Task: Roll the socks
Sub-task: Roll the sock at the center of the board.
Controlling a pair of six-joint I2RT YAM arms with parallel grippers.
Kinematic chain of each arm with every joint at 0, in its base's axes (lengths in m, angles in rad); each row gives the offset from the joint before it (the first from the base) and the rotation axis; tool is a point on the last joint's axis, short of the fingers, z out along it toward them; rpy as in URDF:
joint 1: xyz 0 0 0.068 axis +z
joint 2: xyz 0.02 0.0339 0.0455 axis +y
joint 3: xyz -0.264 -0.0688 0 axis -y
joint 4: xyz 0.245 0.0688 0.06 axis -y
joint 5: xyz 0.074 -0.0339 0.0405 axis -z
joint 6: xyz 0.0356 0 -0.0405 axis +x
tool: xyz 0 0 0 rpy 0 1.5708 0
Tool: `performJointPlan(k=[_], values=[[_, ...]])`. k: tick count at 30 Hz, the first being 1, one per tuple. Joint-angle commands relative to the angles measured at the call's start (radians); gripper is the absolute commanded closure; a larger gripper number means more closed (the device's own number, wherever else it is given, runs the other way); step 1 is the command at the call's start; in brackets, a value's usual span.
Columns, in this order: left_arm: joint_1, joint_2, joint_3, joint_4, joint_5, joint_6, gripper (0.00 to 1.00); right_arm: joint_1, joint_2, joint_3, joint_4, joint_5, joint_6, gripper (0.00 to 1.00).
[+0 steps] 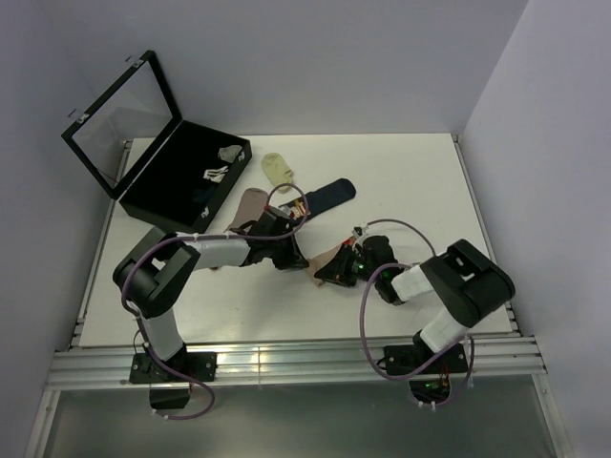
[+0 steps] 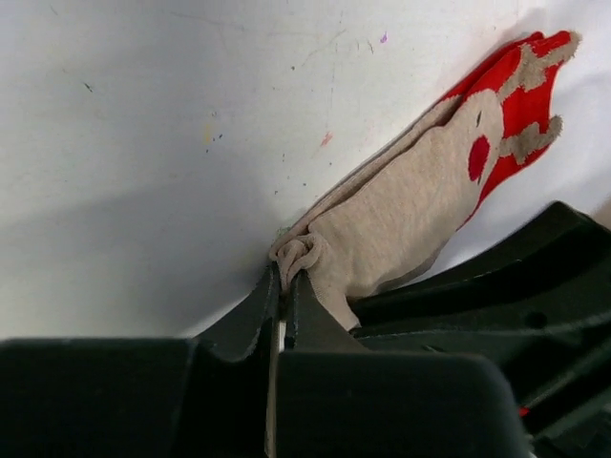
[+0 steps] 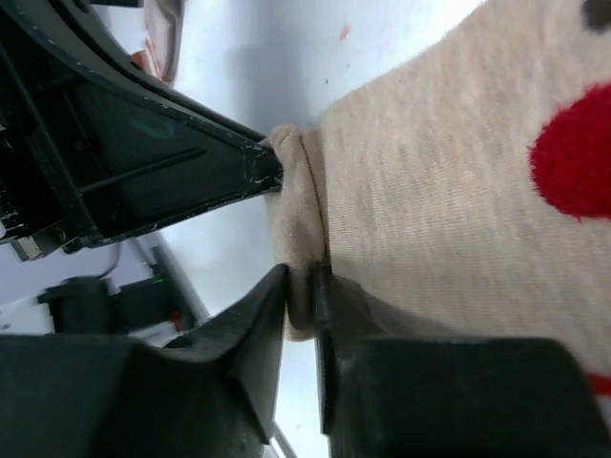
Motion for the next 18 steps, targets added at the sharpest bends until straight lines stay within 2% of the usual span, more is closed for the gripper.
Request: performJointPlan(k=[1, 2, 6, 7, 10, 11, 14, 18], values=[[-0.009, 0.021, 0.071, -0.188, -0.080, 0.037, 1.00, 0.030, -0.118, 0.085, -0.309, 0.151, -0.166, 0.72], [-0.011, 0.022, 0.113, -0.263, -0.091, 0.039, 1.00, 0.064, -0.171, 0.102, -0.360, 0.194, -0.194, 0.66], [-0.011, 0.062, 0.213, -0.418, -0.126, 0.040, 1.00, 0.182, -0.287, 0.183, -0.572, 0.429, -0.337, 0.54], [-0.011, 0.068, 0.239, -0.443, -0.129, 0.037, 1.00, 0.208, -0.304, 0.214, -0.634, 0.543, -0.354, 0.52], [-0.012, 0.088, 0.269, -0.509, -0.148, 0.030, 1.00, 0.316, -0.345, 0.266, -0.710, 0.674, -0.424, 0.51], [-0.012, 0.093, 0.290, -0.524, -0.151, 0.031, 1.00, 0.340, -0.345, 0.277, -0.719, 0.752, -0.452, 0.51], [-0.012, 0.117, 0.324, -0.576, -0.155, 0.037, 1.00, 0.423, -0.309, 0.308, -0.742, 0.861, -0.478, 0.51], [-0.014, 0.131, 0.347, -0.607, -0.149, 0.033, 1.00, 0.510, -0.244, 0.326, -0.721, 0.942, -0.513, 0.52]])
